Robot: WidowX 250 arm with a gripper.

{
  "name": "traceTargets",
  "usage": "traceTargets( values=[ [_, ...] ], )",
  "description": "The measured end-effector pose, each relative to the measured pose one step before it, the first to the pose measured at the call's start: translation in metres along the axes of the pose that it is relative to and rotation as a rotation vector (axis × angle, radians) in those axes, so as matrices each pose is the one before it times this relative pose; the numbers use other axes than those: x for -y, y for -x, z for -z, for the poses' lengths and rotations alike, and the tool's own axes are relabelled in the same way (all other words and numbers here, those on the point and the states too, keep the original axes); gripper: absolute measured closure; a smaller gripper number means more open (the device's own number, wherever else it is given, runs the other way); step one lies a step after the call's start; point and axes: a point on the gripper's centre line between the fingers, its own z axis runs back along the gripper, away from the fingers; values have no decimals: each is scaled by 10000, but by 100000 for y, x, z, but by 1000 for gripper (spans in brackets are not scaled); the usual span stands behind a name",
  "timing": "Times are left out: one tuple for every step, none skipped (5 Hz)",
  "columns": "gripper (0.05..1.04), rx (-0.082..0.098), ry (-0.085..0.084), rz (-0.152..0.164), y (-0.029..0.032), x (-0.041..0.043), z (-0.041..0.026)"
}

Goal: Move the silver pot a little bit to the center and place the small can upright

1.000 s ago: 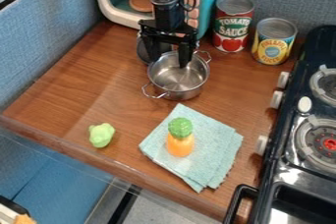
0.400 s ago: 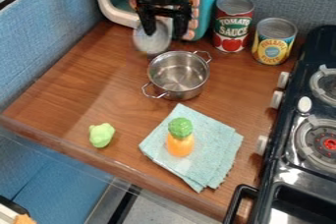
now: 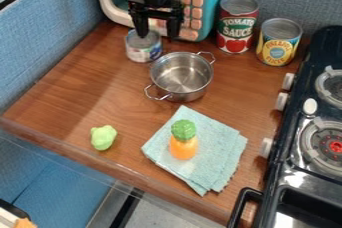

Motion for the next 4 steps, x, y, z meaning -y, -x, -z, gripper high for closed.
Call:
traceTargets(
  values=[
    [84,-226,-122,5,785,-112,895],
    [85,-167,-386,280,1466,959,-659],
    [85,693,-573,438,1943,1716,-3641],
    [85,39,-159,63,1717,523,-889]
  ],
)
